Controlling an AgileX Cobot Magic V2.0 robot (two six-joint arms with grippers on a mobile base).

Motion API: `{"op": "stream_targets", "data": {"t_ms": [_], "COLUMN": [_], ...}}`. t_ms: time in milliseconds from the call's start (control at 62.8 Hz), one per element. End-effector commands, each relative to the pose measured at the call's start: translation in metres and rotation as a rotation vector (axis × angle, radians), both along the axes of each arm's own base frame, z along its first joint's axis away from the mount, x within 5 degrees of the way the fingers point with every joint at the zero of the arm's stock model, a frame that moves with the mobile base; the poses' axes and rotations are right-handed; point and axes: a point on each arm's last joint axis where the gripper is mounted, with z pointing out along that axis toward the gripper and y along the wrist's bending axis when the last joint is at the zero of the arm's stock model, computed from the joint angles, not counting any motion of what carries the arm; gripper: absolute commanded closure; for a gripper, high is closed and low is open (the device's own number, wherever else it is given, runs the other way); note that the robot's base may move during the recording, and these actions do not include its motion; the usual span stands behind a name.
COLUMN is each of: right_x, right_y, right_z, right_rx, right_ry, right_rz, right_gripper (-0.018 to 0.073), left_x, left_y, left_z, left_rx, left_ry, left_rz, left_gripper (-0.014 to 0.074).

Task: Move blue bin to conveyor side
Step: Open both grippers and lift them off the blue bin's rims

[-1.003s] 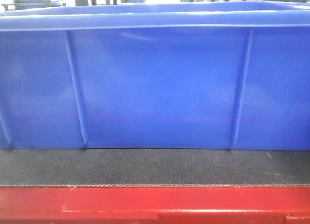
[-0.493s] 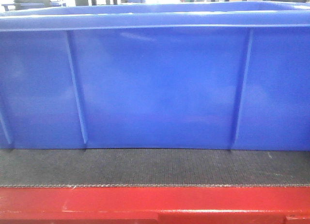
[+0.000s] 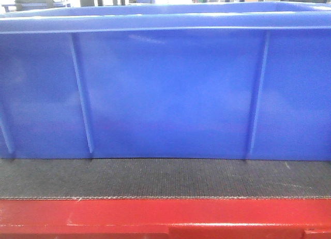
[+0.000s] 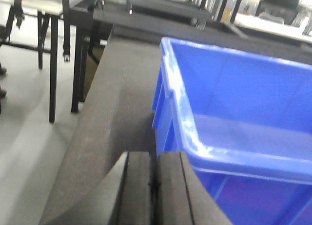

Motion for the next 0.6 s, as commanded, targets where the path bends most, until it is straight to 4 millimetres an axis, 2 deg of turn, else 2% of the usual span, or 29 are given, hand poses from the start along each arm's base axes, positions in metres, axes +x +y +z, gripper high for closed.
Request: {"op": "stream_targets", "data": {"t_ms": [0,589], "right_x": [-0.0014,-0.0014], "right_y": [-0.0001,-0.0001], "right_z": [0.0039,0.0039], "right_rx": [-0.001,-0.001], "right_ry": [-0.051,-0.051], "right_rz": [0.007,0.007], "right_gripper": [0.0647,0.0647], "left_x": [-0.0063,-0.012], "left_y": [0.0009,0.0016], "left_z": [0.0023,0.0042], "left_rx": [-0.012,-0.016], "left_ry": [-0.047,-0.08], "left_rz": [0.003,0.003], "left_gripper": [0.0592,0.0592]}}
